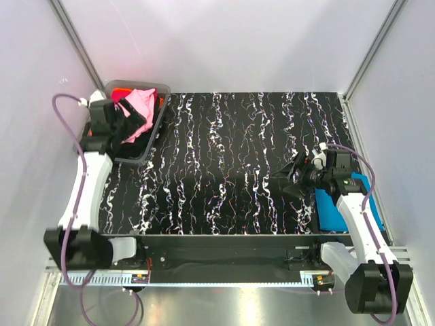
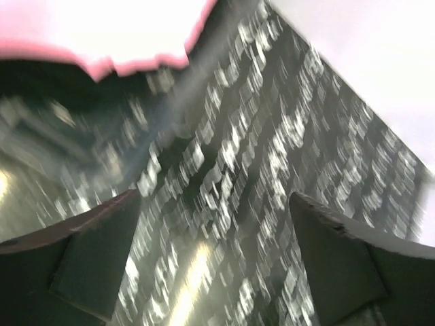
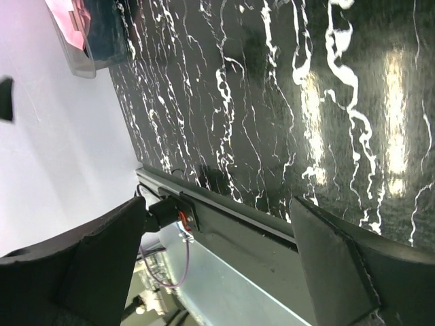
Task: Fold and stack the t-shirts
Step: Grab the tshirt from the pile
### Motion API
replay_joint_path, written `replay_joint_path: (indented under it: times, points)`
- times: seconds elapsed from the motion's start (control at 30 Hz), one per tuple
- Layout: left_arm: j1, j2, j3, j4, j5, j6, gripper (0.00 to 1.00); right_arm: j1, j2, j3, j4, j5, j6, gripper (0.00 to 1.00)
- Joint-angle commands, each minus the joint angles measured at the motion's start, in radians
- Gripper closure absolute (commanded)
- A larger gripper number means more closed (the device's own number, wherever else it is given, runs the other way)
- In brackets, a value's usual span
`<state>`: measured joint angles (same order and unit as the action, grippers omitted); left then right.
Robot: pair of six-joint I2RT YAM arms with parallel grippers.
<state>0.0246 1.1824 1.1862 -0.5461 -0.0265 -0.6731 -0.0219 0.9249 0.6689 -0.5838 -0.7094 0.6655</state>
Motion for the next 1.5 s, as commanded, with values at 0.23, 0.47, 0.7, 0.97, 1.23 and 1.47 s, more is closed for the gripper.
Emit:
replay_joint_path:
  times: [0.23, 0.47, 0.7, 0.97, 1.23, 1.47]
  points:
    - [0.038, 0.532, 0.395, 0.117, -0.11, 0.185, 0.27, -0.006, 0.133, 0.196, -0.004, -0.022, -0.142, 0.07]
    - [0.043, 0.785, 0.587, 0.11, -0.128, 0.225, 0.38, -0.007, 0.236, 0.276, -0.045, 0.014, -0.191, 0.06]
    - [0.052, 0.911, 0.638, 0.107, -0.098, 0.205, 0.42, -0.015, 0.308, 0.33, -0.067, 0.06, -0.214, 0.05]
    - [0.066, 1.013, 0.78, 0.058, -0.064, 0.224, 0.65, -0.024, 0.347, 0.365, -0.085, 0.082, -0.23, 0.05]
    - [0.066, 0.866, 0.81, 0.06, 0.052, 0.023, 1.0, -0.024, 0.362, 0.373, -0.088, 0.048, -0.233, 0.05]
    - [0.051, 0.673, 0.834, 0.097, 0.14, -0.092, 1.0, -0.026, 0.35, 0.377, -0.088, 0.004, -0.228, 0.05]
